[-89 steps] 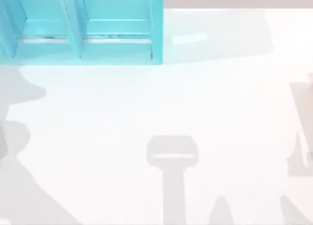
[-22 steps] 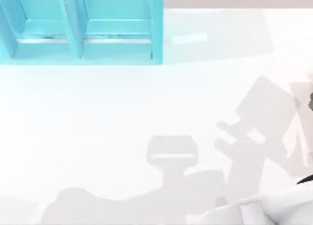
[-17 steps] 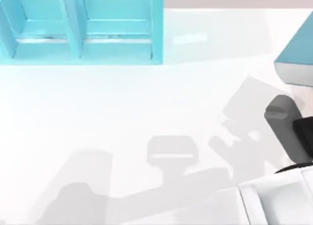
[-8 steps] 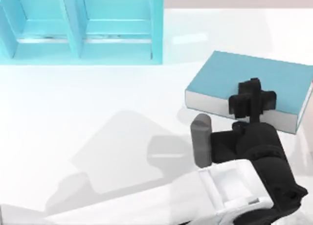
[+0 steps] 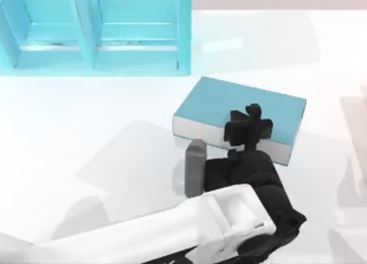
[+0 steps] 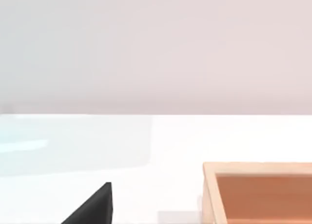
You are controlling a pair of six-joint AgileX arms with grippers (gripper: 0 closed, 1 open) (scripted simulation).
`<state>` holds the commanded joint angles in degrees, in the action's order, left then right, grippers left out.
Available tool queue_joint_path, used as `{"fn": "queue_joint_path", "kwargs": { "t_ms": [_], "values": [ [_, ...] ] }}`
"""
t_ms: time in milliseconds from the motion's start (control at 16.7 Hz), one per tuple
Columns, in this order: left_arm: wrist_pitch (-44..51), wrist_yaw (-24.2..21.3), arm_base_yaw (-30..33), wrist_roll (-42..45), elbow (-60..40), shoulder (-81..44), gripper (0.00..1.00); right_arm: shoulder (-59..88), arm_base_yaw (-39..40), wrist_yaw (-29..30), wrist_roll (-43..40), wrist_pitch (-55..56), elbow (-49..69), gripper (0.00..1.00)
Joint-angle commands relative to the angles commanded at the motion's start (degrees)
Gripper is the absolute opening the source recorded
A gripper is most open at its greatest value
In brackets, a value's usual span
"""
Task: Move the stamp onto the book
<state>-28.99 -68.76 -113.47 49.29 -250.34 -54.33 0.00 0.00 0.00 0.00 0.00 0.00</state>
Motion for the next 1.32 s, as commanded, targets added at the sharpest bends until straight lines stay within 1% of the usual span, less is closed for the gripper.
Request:
{"fn": "queue_joint_path", "kwargs": {
  "t_ms": [720, 1080, 1320],
  "values": [
    [-1.53, -0.32, 0.44, -1.19, -0.22, -0.01, 0.0, 0.0, 0.0, 0.0, 0.0, 0.0, 0.0, 1.0],
    [3.45, -0.39, 0.43, -1.22, -1.96, 3.22, 0.0, 0.0, 0.0, 0.0, 0.0, 0.0, 0.0, 1.0],
    [3.83, -0.38, 0.45, -1.23, -2.1, 3.51, 0.0, 0.0, 0.0, 0.0, 0.0, 0.0, 0.0, 1.0]
  ]
}}
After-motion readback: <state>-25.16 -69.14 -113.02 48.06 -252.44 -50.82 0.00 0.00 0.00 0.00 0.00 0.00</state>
